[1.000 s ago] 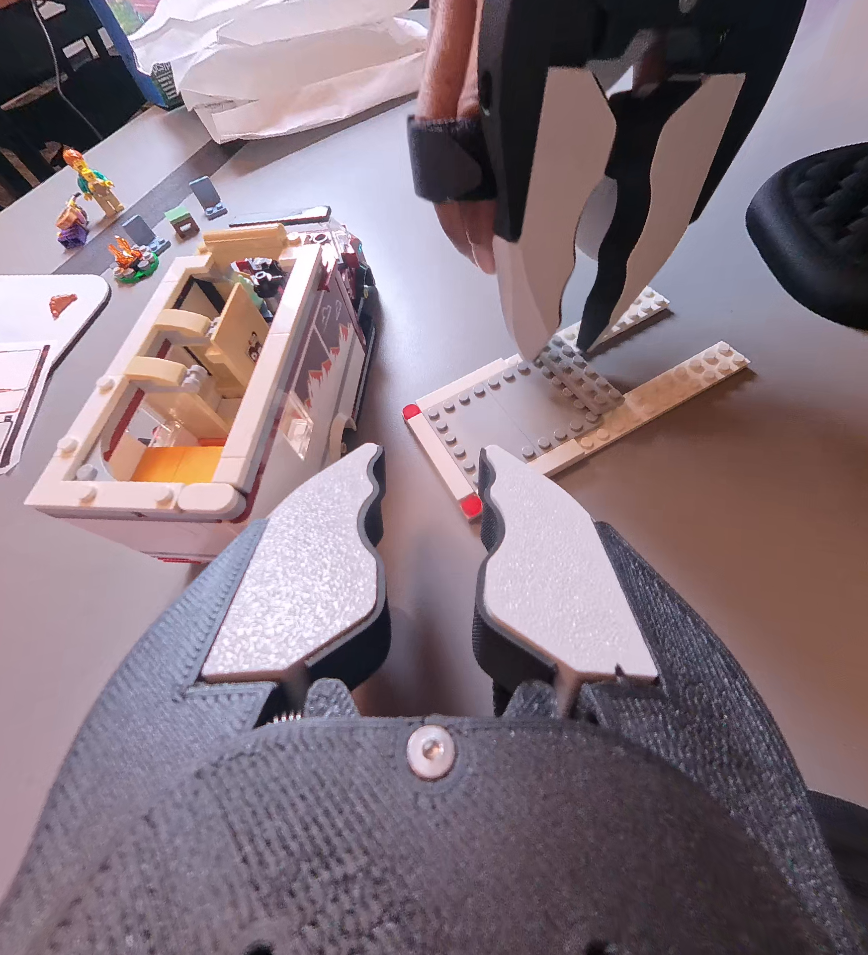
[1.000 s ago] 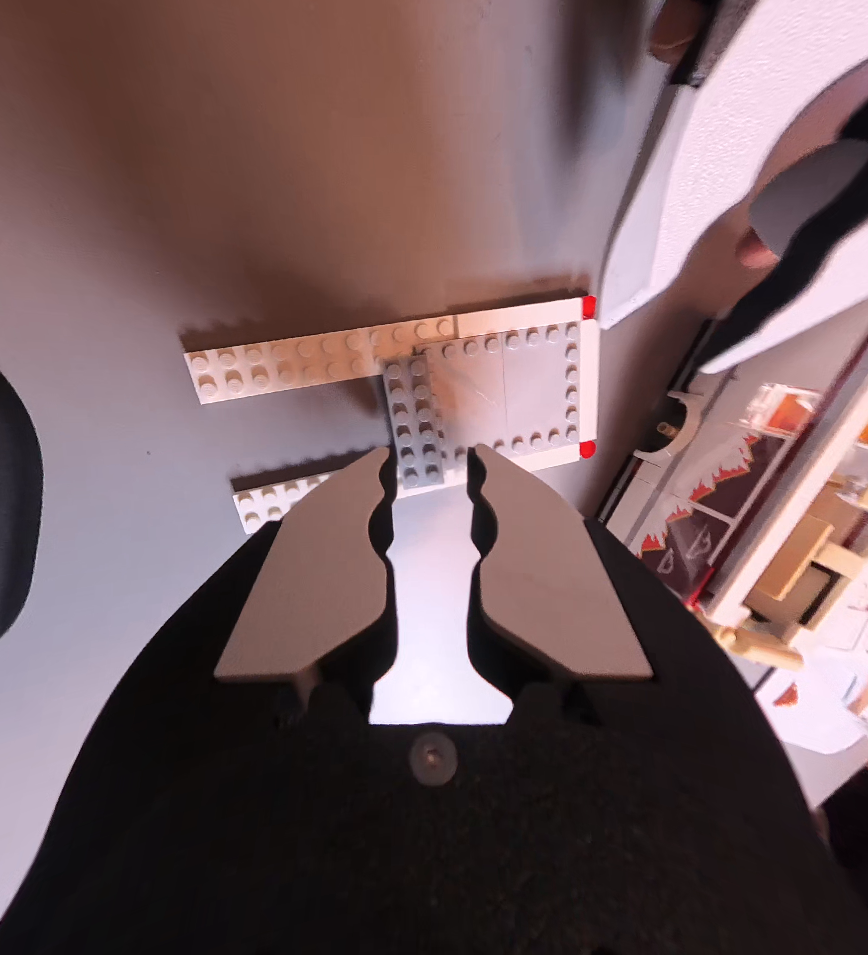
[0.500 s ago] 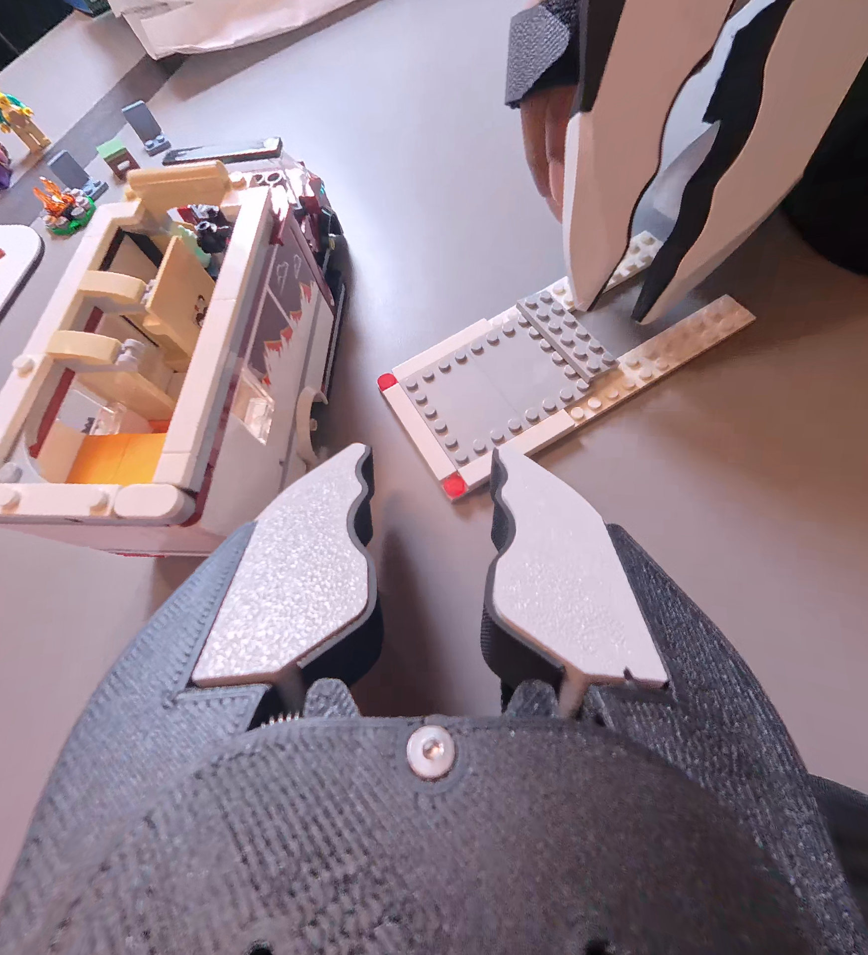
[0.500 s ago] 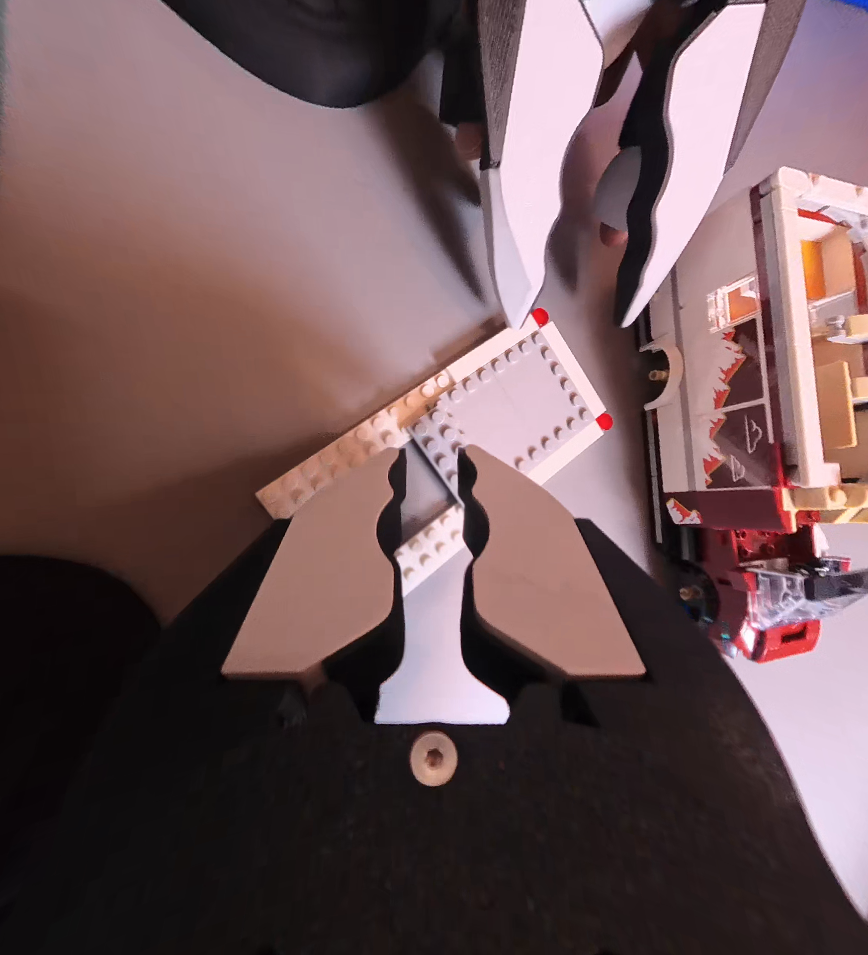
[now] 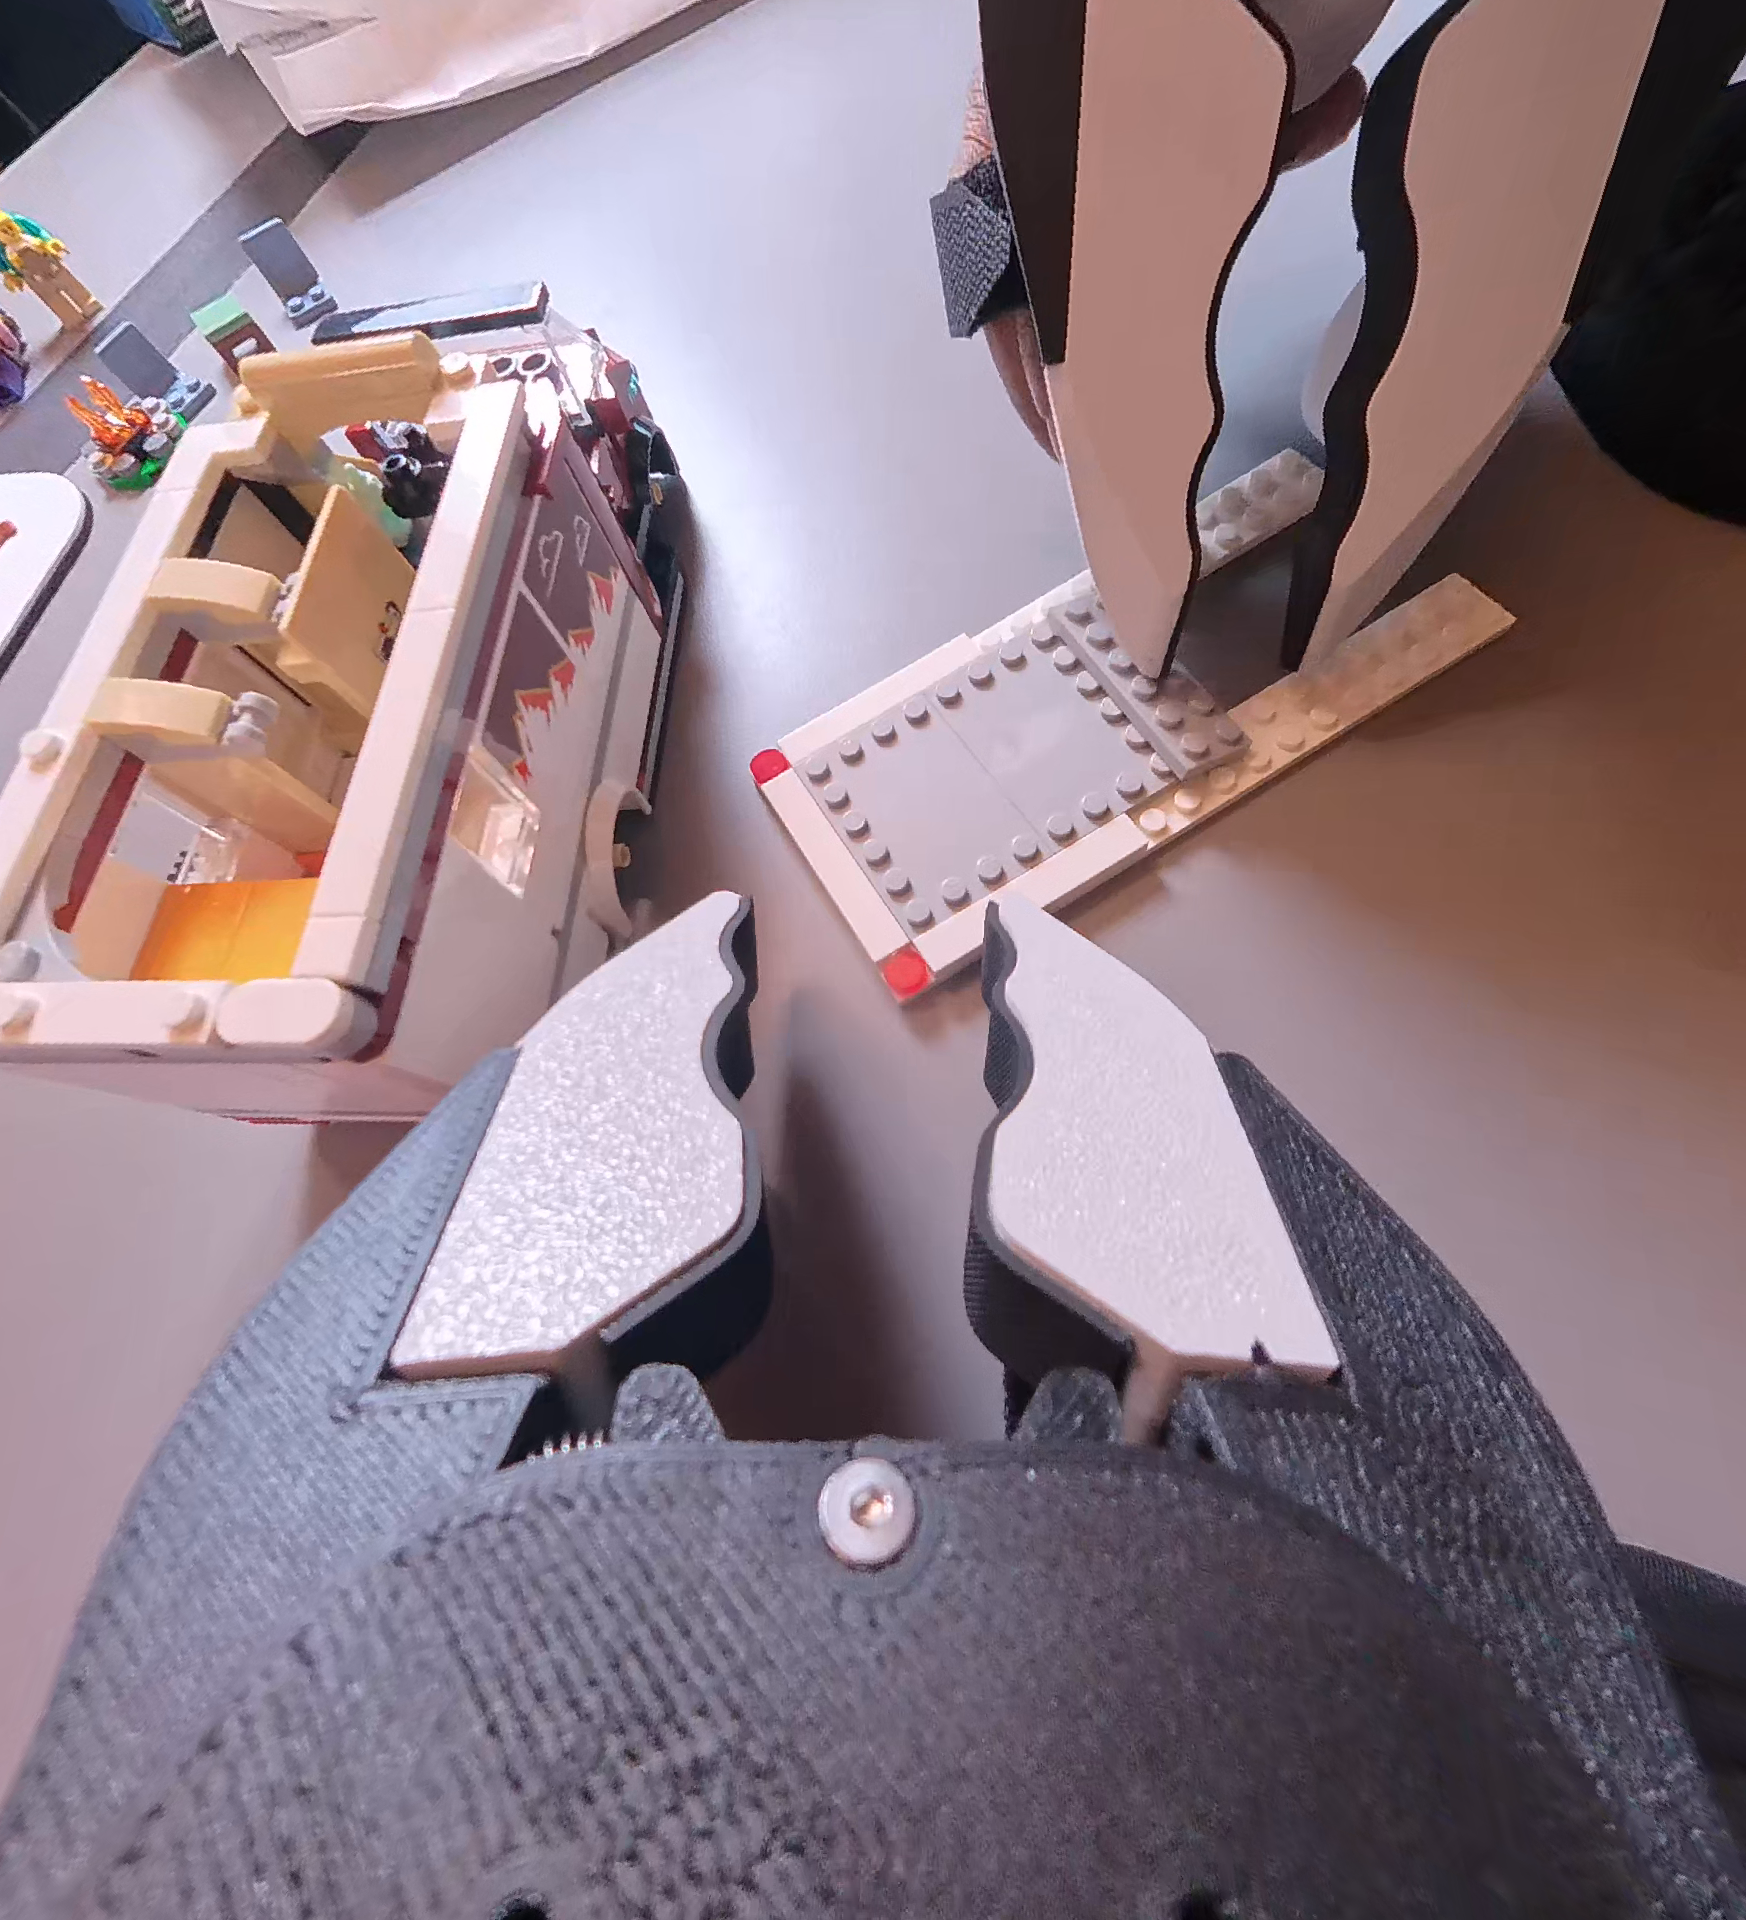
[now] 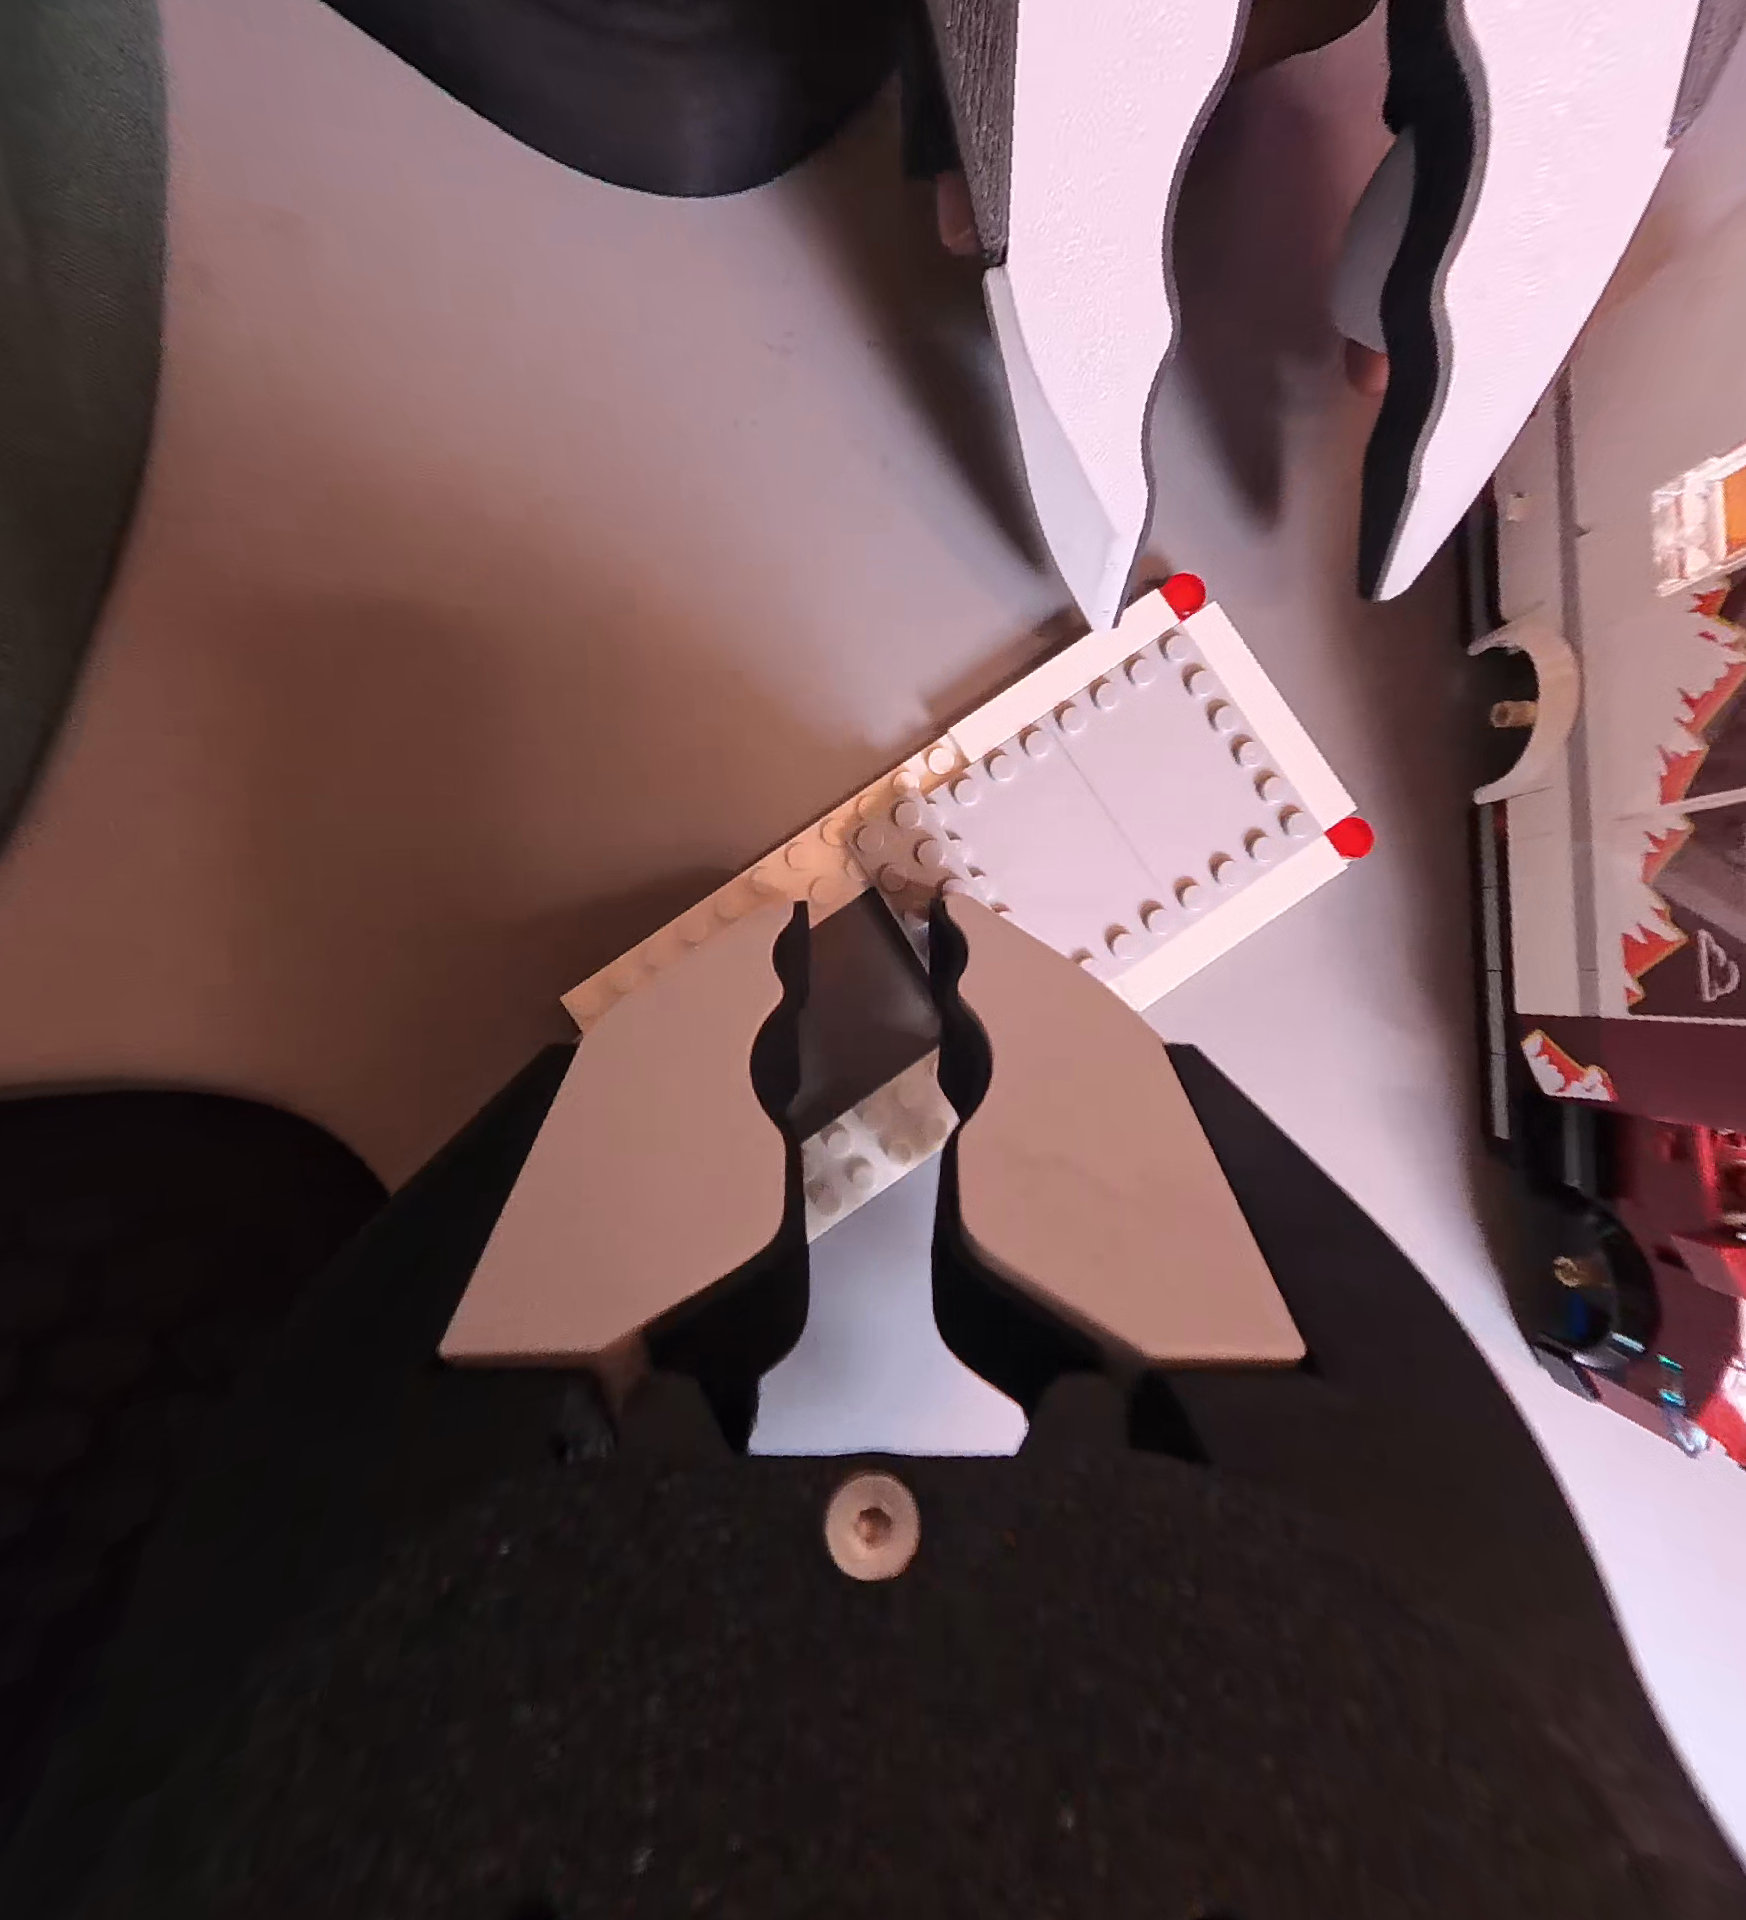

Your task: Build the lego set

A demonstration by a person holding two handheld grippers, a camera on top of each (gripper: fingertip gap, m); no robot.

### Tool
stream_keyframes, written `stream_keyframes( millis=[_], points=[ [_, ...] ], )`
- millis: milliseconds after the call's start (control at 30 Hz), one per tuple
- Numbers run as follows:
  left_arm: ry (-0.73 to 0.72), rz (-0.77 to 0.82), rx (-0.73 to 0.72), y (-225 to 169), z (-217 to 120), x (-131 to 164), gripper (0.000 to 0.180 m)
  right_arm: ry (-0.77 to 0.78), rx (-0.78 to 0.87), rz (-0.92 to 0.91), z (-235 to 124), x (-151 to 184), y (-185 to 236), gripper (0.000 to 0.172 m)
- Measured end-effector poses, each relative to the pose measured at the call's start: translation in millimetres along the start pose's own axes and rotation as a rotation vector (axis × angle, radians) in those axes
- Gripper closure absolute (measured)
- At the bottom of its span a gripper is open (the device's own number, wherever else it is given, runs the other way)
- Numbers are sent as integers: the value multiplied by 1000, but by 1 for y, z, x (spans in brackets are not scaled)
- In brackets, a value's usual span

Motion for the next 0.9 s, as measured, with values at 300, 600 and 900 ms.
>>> stream_keyframes(
  millis=[300,600,900],
  points=[
    [2,-1,-1,0,0,0,139,-22,9,-28,-1,-9,-4,150],
    [4,-1,2,0,1,0,140,65,-9,-213,1,-5,-5,155],
    [-1,-11,5,0,0,0,140,149,-42,-359,2,3,-8,156]
  ],
)
Point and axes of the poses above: each gripper's, where its closed fingertips meet, z out along the fingers, x out of its underside, y = z × x across the jaws, the point moved 1 cm from there along -z, back along the fingers, and after that the axes turned 3 degrees about z, right-handed, at the moved point
